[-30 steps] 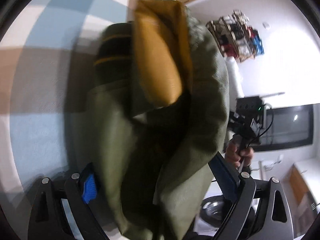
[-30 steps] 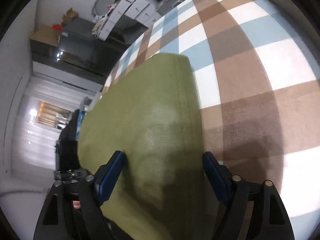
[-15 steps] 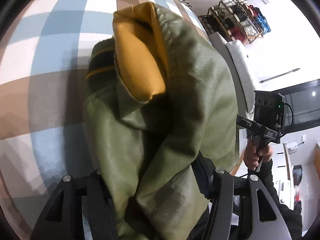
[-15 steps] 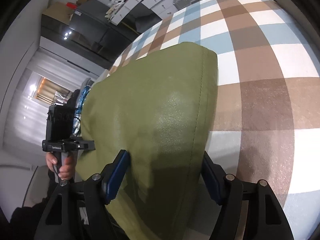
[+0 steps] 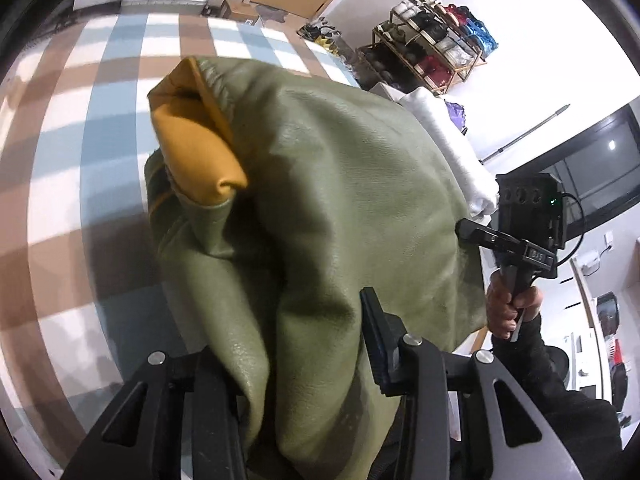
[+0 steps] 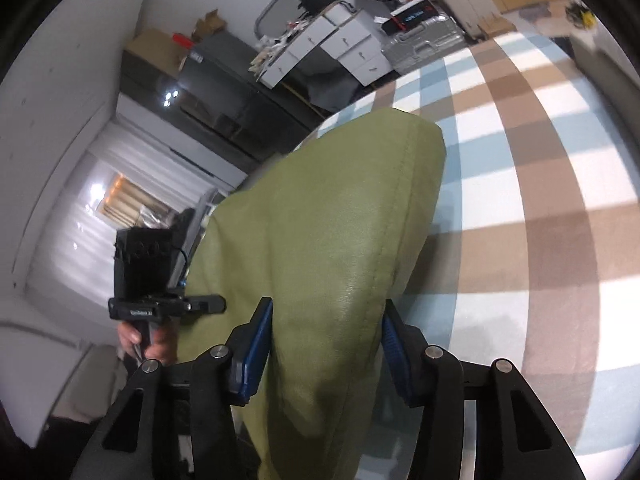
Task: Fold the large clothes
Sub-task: 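Lift the folded jacket off the bed and carry it with both tools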
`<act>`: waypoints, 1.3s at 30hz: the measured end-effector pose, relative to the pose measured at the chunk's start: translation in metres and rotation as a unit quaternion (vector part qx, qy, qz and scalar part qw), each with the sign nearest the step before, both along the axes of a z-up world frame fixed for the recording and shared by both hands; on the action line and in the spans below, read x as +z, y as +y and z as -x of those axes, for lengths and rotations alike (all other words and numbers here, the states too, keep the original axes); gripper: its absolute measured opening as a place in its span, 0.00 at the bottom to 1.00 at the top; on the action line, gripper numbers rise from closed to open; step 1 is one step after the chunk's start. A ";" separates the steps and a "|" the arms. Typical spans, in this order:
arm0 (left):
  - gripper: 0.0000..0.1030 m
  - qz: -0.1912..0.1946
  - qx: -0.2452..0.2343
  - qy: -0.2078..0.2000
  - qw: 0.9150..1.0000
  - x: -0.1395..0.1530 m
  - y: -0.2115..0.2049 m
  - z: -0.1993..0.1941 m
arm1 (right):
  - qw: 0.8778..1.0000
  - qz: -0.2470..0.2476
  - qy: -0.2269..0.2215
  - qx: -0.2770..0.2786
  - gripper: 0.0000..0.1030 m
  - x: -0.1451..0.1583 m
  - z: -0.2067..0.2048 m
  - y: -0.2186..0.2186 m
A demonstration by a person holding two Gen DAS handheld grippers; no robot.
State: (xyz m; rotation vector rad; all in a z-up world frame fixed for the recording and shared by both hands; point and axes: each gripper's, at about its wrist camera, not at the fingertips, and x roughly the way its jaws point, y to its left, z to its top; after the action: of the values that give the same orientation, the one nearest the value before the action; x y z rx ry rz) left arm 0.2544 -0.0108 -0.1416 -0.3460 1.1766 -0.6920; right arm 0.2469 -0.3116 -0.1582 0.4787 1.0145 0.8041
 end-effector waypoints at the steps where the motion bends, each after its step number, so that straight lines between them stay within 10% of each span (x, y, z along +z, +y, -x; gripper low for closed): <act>1: 0.32 -0.001 0.004 0.008 1.000 -0.009 0.005 -0.002 | 1.000 0.012 0.014 -0.004 0.49 -0.011 -0.002 0.002; 7: 0.34 0.014 0.014 0.034 0.999 -0.018 0.013 -0.009 | 0.999 0.038 0.035 0.002 0.48 -0.011 -0.010 -0.002; 11: 0.57 0.026 0.026 0.089 0.995 -0.046 0.021 -0.021 | 0.994 0.074 0.077 0.001 0.58 -0.043 -0.019 -0.005; 22: 0.59 0.075 0.006 0.138 0.988 -0.069 0.037 -0.028 | 0.992 0.001 0.126 0.018 0.81 -0.078 -0.040 0.006; 29: 0.29 0.074 -0.011 0.105 0.992 -0.031 0.033 -0.023 | 0.998 -0.028 0.061 0.005 0.51 -0.047 -0.021 0.002; 39: 0.27 0.078 -0.017 0.044 0.996 0.039 0.040 -0.005 | 0.996 -0.090 0.001 -0.004 0.46 -0.006 -0.020 0.012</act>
State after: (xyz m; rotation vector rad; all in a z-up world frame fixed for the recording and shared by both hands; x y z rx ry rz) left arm 0.2595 0.0292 -0.1022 -0.4923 1.2173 -0.8082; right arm 0.2672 -0.2999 -0.1638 0.6364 0.9467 0.8926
